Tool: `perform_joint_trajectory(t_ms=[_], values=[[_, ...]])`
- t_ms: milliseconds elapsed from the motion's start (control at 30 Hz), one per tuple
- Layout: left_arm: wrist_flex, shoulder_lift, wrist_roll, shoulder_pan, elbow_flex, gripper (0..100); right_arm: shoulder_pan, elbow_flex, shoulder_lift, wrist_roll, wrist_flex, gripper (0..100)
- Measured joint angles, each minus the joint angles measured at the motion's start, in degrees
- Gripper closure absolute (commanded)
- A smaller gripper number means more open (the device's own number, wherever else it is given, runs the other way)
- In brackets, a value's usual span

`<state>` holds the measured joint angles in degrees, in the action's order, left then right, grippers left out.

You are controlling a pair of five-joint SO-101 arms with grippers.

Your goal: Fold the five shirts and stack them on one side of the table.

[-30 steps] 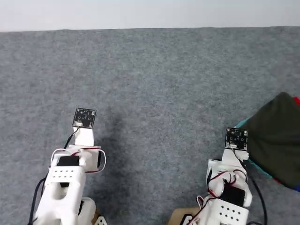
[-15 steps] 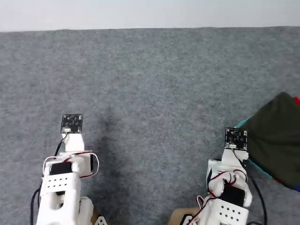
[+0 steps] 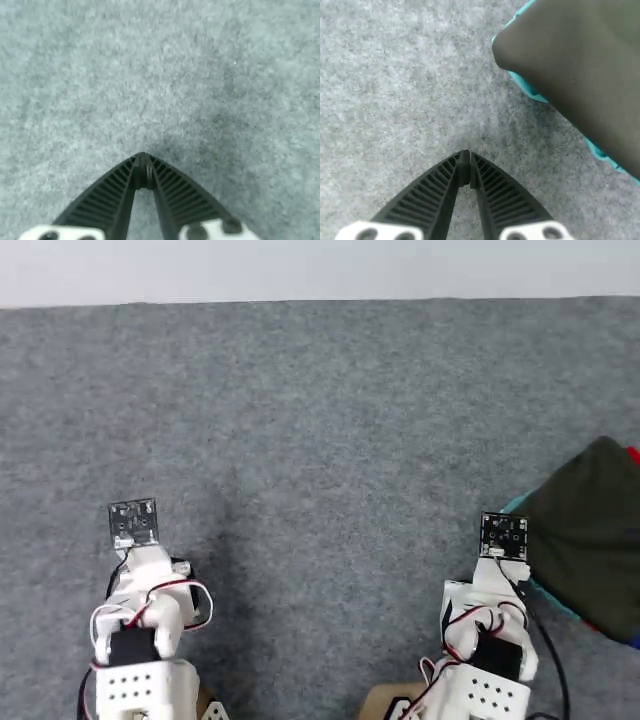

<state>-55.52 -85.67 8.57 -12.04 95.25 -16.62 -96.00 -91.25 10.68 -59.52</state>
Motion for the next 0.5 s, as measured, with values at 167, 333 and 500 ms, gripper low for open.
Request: perform_joint_trajectory(t_ms=[167, 333, 500], values=[[-8.9, -13.5, -1.1, 0.0, 1.6, 100, 0.0, 0.0, 0.0, 0.1, 0.0, 98.8], [-15.4, -17.6, -1.2, 0.0, 1.7, 100, 0.0, 0.0, 0.0, 0.1, 0.0, 98.8], [-15.4, -17.7, -1.2, 0.0, 1.7, 100, 0.0, 0.0, 0.0, 0.1, 0.0, 98.8]])
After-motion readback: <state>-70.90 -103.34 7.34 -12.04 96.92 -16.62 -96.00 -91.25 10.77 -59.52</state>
